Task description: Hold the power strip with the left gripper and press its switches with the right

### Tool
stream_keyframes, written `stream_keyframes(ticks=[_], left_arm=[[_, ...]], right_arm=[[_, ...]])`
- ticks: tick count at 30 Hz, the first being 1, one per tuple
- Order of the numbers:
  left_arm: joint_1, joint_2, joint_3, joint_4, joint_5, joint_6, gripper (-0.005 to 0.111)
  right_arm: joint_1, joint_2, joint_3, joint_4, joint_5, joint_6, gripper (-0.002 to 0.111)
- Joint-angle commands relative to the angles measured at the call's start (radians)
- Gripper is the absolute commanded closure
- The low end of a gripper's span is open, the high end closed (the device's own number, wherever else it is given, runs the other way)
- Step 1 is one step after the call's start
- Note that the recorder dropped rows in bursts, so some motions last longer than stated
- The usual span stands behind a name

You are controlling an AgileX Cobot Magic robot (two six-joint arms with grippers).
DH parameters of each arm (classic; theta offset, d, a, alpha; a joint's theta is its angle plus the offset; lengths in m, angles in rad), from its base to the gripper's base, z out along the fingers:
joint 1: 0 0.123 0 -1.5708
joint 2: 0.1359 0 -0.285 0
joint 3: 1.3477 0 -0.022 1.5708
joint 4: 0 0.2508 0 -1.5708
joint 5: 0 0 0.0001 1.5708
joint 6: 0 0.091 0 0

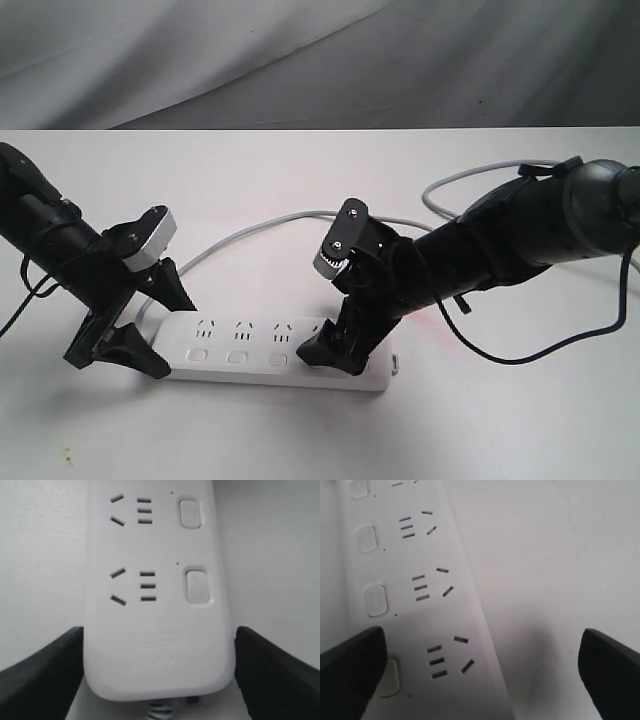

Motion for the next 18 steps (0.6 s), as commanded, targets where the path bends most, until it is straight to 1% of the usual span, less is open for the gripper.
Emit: stream_keyframes(ticks=[1, 4, 9, 18], left_arm=[[0.000, -0.004, -0.001, 0.004, 0.009, 0.005, 0.052], [0.000, -0.004, -0.001, 0.004, 0.009, 0.005, 0.052], [0.000, -0.004, -0.001, 0.004, 0.009, 0.005, 0.052], [0.000, -0.004, -0.001, 0.004, 0.009, 0.005, 0.052]], right_arm=[[-0.003, 0.020, 0.008, -0.089, -0.072, 0.010, 0.014], [-0.010, 0.020, 0.008, -0.107, -0.070, 0.018, 0.014], [-0.041, 0.020, 0.008, -0.200, -0.063, 0.099, 0.014], [-0.049, 0.020, 0.008, -0.207, -0.060, 0.115, 0.014]])
